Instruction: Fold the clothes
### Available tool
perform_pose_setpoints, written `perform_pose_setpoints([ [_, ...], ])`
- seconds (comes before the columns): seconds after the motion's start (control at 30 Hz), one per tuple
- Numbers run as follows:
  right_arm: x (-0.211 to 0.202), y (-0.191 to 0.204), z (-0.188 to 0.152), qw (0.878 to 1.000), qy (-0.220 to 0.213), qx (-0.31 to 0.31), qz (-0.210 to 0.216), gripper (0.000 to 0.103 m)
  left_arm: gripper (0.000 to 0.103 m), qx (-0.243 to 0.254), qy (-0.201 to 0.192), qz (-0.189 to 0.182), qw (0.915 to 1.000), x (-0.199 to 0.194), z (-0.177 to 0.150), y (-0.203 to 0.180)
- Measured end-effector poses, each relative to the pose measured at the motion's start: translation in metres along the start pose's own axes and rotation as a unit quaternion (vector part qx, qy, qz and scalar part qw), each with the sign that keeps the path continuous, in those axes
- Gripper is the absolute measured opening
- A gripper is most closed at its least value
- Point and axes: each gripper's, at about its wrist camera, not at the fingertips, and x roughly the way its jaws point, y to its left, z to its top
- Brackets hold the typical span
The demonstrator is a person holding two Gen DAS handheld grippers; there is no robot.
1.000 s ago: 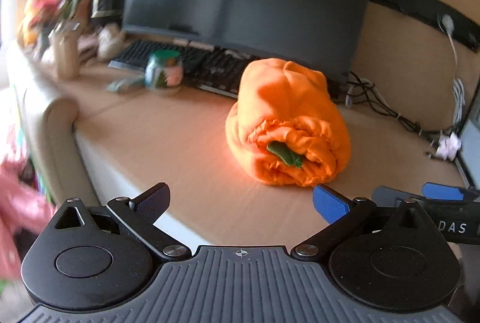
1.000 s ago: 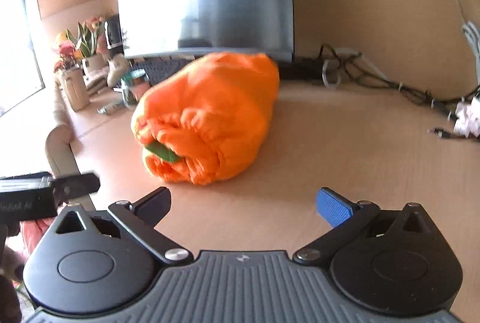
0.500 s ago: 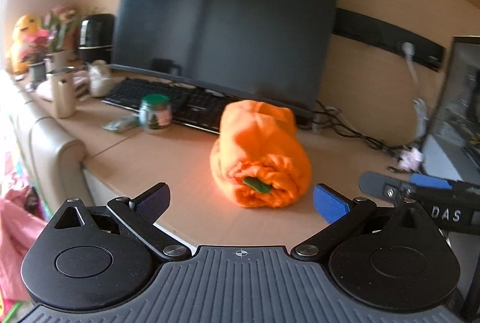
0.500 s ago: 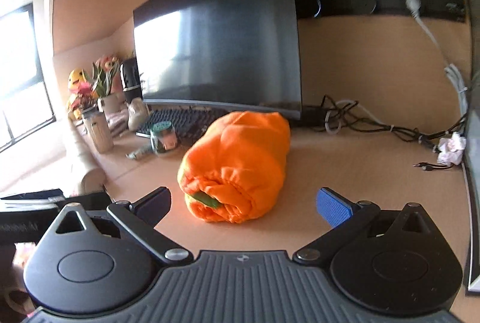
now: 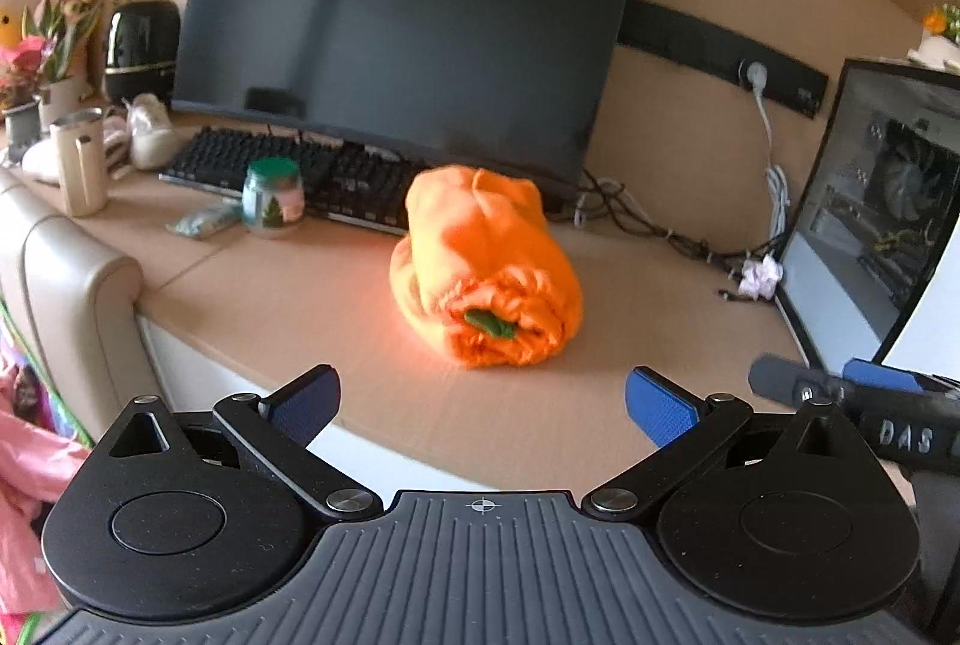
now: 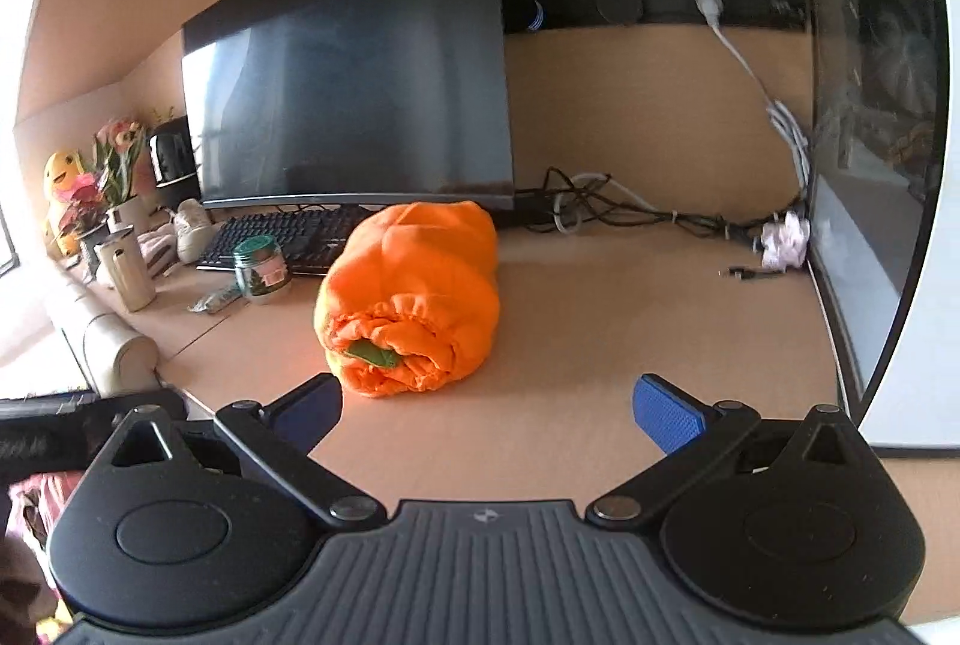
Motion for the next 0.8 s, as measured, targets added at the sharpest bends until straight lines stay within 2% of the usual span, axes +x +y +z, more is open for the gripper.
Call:
perform_pose_setpoints([
  [0.1, -0.008, 0.009, 0.003, 1.0, -0.013, -0.023, -0.008, 0.103, 0.103, 0.007, -0.007, -0.008, 0.9999, -0.003, 0.0, -0.001],
  [0.2, -0.012, 0.009, 0.005, 1.0, -0.025, -0.008, -0.014, 0.103, 0.103, 0.014, -0.009, -0.002, 0.9999, -0.004, -0.002, -0.004],
  [0.37, -0.007, 0.003, 0.001, 1.0, -0.007, 0.001, -0.012, 0.103, 0.103, 0.012, -0.004, 0.002, 0.9999, -0.005, -0.006, -0.006],
  [0.8, 0.0, -0.003, -0.003, 1.0, 0.006, 0.007, 0.003, 0.103, 0.103, 0.002, 0.008, 0.016, 0.9998, -0.006, -0.012, -0.009],
])
